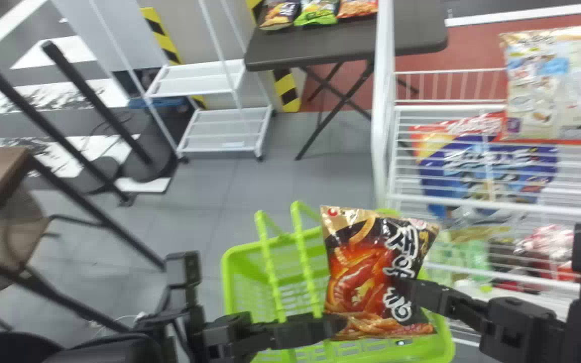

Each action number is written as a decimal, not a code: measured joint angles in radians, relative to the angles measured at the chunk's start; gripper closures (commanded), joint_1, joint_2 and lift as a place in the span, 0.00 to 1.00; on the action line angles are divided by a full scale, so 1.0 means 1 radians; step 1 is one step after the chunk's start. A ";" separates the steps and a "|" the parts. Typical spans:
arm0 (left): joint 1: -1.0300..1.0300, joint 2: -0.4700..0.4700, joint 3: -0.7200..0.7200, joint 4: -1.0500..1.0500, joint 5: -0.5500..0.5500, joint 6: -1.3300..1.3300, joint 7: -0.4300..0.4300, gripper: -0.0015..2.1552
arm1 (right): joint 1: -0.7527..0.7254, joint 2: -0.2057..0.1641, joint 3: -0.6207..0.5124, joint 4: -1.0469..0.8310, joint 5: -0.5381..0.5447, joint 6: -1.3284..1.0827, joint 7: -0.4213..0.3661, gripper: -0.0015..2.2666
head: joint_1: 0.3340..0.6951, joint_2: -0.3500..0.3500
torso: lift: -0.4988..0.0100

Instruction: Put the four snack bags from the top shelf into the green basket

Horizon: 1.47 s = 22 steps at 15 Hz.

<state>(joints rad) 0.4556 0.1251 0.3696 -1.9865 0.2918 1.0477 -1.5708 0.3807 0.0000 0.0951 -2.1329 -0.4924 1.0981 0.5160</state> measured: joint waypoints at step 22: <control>0.005 0.000 -0.028 0.004 0.008 0.013 0.000 1.00 | -0.553 0.000 -0.270 0.680 0.321 -0.769 -0.207 0.03 | 1.00 0.33 | 0.98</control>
<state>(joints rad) 0.4609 0.1255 0.3416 -1.9827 0.2995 1.0610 -1.5708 -0.1724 0.0000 -0.1754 -1.4532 -0.1711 0.3293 0.3092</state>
